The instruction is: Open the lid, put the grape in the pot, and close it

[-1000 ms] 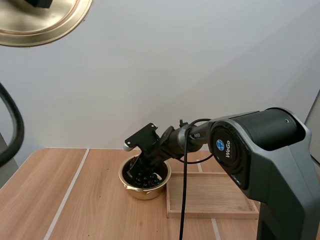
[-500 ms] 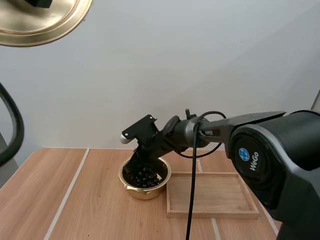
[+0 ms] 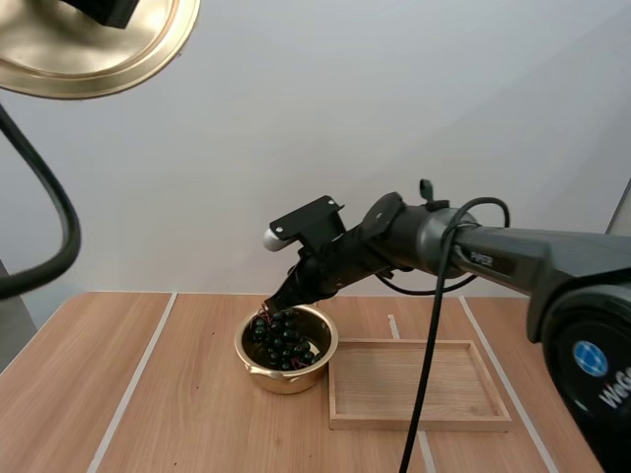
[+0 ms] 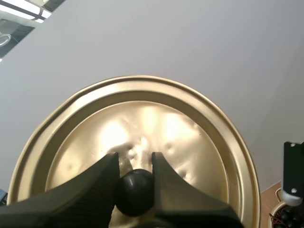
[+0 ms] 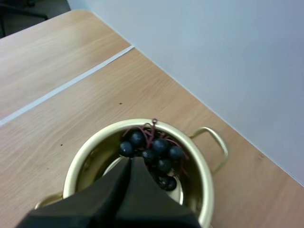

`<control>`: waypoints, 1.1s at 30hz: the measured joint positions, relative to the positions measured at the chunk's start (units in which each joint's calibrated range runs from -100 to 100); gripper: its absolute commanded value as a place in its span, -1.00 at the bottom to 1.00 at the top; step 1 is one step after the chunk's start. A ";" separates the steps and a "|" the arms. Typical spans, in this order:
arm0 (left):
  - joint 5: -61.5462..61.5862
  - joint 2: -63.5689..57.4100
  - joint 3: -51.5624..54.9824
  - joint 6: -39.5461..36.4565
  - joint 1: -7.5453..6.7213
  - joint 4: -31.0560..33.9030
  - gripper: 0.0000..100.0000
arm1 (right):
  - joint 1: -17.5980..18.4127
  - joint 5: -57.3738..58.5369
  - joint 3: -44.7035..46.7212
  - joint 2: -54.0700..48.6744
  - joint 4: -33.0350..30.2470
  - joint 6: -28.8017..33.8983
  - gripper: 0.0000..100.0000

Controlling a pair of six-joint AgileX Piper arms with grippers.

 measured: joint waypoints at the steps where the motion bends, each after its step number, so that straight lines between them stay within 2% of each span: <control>1: 0.00 1.14 0.00 0.00 0.00 0.00 -1.00 | -0.86 0.89 0.25 -1.17 0.00 0.00 -1.00; 4: 0.00 5.63 0.12 1.00 0.00 -0.37 -1.00 | -6.26 4.26 2.84 -8.31 -0.08 0.18 -1.00; 5: 0.00 6.23 0.12 1.13 0.00 -0.68 -1.00 | -6.58 4.64 3.25 -8.81 -0.08 0.18 -1.00; 6: 0.00 8.40 0.44 1.66 0.00 -1.95 -1.00 | -9.21 6.12 5.04 -12.53 -0.38 0.31 -1.00; 8: 0.00 11.16 2.13 3.07 0.00 -5.51 -1.00 | -12.21 8.43 7.20 -17.14 -0.38 0.31 -1.00; 12: 0.00 15.60 7.24 5.45 0.00 -12.27 -1.00 | -16.47 13.40 10.92 -25.53 -0.46 0.18 -1.00; 14: 0.00 19.29 11.98 7.25 0.00 -14.82 -1.00 | -17.52 15.10 12.06 -28.30 -0.44 0.18 -1.00; 16: -0.98 22.35 16.22 8.79 0.00 -15.28 -1.00 | -19.23 18.16 14.18 -34.46 -0.58 0.08 -1.00; 22: -7.92 29.75 26.22 13.24 0.00 -17.62 -1.00 | -20.05 23.08 16.02 -43.03 -0.81 2.52 -1.00; 29: -14.04 38.44 34.33 23.13 0.00 -21.99 -1.00 | -20.06 27.19 16.23 -48.90 -1.44 7.11 -1.00; 30: -14.73 40.64 36.48 26.30 0.00 -22.74 -1.00 | -20.06 27.85 16.23 -50.26 -1.86 8.18 -1.00; 33: -14.96 42.11 38.23 28.82 0.00 -23.57 -1.00 | -20.06 28.53 16.23 -53.72 -3.66 9.22 -1.00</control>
